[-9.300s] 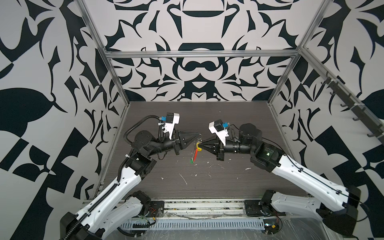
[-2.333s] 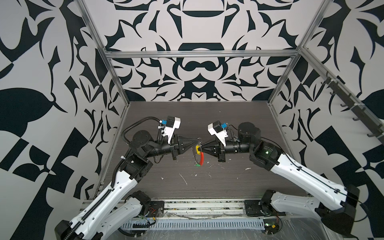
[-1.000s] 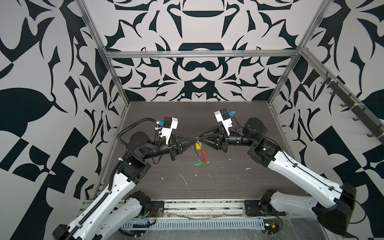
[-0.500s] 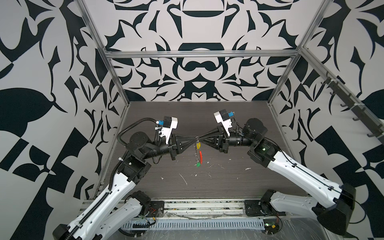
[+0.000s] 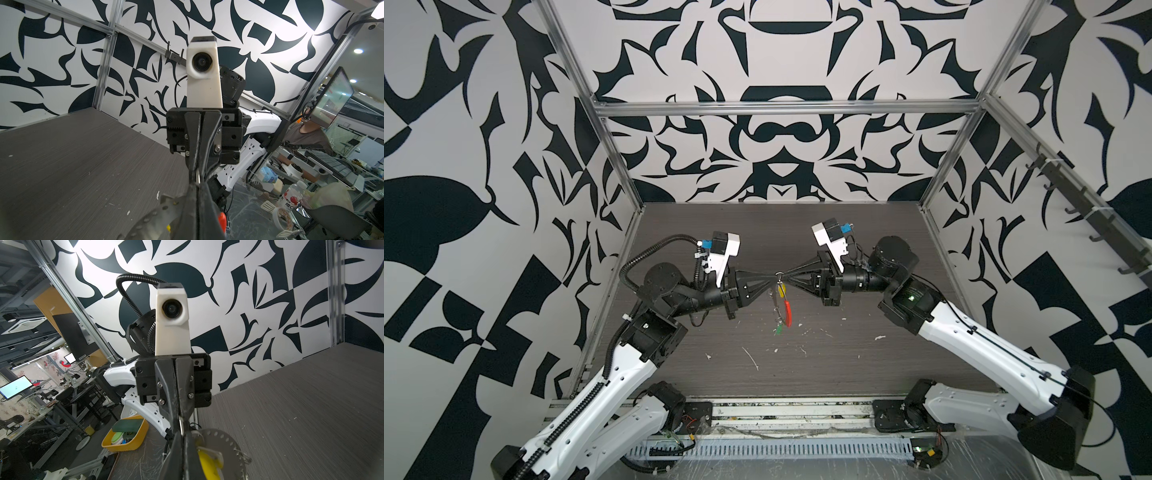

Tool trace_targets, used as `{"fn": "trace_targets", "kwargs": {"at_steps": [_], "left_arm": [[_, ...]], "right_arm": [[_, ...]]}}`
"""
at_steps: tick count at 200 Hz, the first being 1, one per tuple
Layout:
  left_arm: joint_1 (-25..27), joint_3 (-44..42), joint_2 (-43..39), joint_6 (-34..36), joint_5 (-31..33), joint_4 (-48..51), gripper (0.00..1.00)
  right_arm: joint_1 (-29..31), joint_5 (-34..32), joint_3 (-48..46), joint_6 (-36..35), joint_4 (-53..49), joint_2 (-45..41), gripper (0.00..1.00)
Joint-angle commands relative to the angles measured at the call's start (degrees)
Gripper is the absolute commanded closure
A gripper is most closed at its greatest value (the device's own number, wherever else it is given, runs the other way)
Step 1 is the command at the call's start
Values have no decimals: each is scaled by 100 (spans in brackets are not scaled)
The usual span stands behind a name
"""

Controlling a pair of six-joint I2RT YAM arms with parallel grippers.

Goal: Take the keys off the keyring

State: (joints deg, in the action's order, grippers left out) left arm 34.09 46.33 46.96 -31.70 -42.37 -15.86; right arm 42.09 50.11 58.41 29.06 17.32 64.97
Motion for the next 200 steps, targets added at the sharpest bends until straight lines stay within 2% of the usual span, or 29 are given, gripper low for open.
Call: {"fn": "trace_targets", "kwargs": {"at_steps": [1, 14, 25, 36, 46, 62, 88, 127, 166, 200], "left_arm": [[2, -81, 11, -51, 4, -190, 100], [2, -32, -26, -54, 71, 15, 100], [2, 31, -78, -19, 114, 304, 77], [2, 90, -161, 125, 166, 619, 61], [2, 100, -249, 227, 249, 842, 52], [1, 190, -362, 332, 244, 1199, 47], [-7, 558, -250, 545, 67, 1997, 48], [-9, 1082, 146, 786, -253, 2979, 61], [-7, 1448, 473, 887, -549, 3423, 70], [-7, 1660, 695, 961, -674, 3703, 72]], "right_arm": [[40, 75, 54, -62, 113, -45, 100], [30, 77, 58, -150, -22, -71, 100], [12, 112, 86, -194, -149, -81, 100], [-33, 145, 138, -297, -379, -72, 100], [-89, 171, 182, -404, -587, -65, 100], [-152, 298, 263, -579, -893, -55, 100], [-200, 452, 491, -1113, -1648, -23, 100], [-236, 675, 798, -1618, -2393, 47, 100], [-236, 809, 1029, -1805, -2731, 155, 100], [-234, 817, 1145, -1894, -2922, 243, 100]]}}
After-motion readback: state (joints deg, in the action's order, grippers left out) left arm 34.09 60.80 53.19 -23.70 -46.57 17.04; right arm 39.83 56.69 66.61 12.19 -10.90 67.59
